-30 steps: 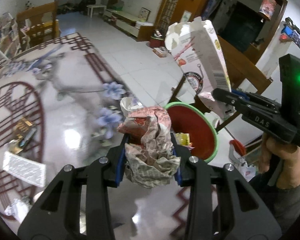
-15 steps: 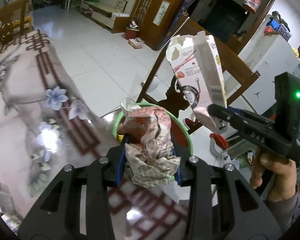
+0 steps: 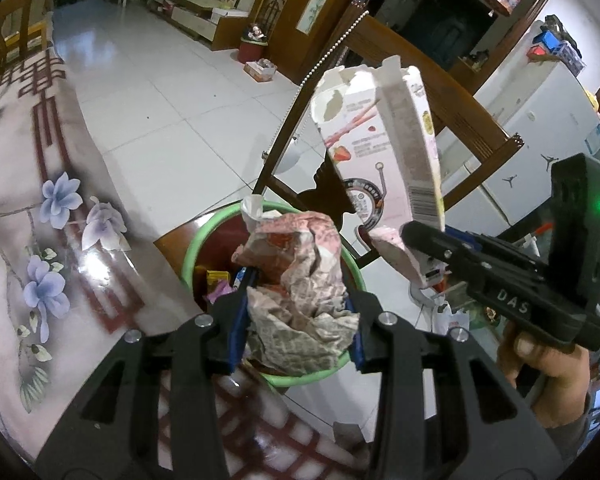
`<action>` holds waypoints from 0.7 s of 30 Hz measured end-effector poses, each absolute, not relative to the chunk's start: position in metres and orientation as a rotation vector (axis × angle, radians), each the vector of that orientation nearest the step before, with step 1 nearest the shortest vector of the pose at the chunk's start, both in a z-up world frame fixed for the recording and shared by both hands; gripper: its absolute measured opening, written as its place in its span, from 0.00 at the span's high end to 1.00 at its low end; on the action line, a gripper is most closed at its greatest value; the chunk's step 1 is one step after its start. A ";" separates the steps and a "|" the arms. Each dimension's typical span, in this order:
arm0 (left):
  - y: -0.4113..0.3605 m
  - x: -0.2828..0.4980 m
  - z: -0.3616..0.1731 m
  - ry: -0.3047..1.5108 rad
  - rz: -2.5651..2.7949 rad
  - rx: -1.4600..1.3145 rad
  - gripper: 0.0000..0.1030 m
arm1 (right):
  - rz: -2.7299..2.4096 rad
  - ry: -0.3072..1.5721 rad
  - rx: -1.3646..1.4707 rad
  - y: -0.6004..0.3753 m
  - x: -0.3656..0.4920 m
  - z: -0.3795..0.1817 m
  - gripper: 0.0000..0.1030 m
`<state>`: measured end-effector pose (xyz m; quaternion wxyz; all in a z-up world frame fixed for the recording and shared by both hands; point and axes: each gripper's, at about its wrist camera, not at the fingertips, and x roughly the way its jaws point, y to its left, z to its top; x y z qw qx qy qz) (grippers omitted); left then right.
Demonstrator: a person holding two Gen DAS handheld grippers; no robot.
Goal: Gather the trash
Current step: 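Open both tools to drop the crumpled paper and Pocky box into the bin, then move both open tools back over the trash on the table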
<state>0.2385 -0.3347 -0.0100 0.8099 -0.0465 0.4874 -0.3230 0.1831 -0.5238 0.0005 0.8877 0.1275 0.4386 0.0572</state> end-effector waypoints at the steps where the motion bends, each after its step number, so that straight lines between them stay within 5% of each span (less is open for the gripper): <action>1: -0.336 0.240 -0.010 1.043 -0.691 -0.099 0.64 | 0.119 0.914 0.271 -0.525 0.185 -0.001 0.75; 3: -0.336 0.241 -0.011 1.044 -0.693 -0.099 0.63 | 0.114 0.920 0.273 -0.526 0.186 -0.003 0.73; 4: -0.335 0.241 -0.011 1.046 -0.693 -0.103 0.56 | 0.109 0.924 0.274 -0.526 0.186 -0.003 0.71; 6: -0.332 0.243 -0.011 1.043 -0.677 -0.122 0.35 | 0.088 0.923 0.288 -0.528 0.185 -0.004 0.45; 8: -0.327 0.243 -0.009 1.028 -0.666 -0.148 0.28 | 0.079 0.914 0.285 -0.529 0.184 -0.001 0.42; 10: -0.322 0.244 -0.007 1.022 -0.652 -0.163 0.08 | 0.065 0.908 0.289 -0.530 0.183 0.001 0.29; 15: -0.309 0.243 -0.003 1.014 -0.620 -0.173 0.05 | 0.052 0.900 0.282 -0.527 0.184 0.003 0.11; 21: -0.296 0.238 0.004 1.000 -0.587 -0.177 0.05 | 0.049 0.895 0.289 -0.526 0.186 0.004 0.08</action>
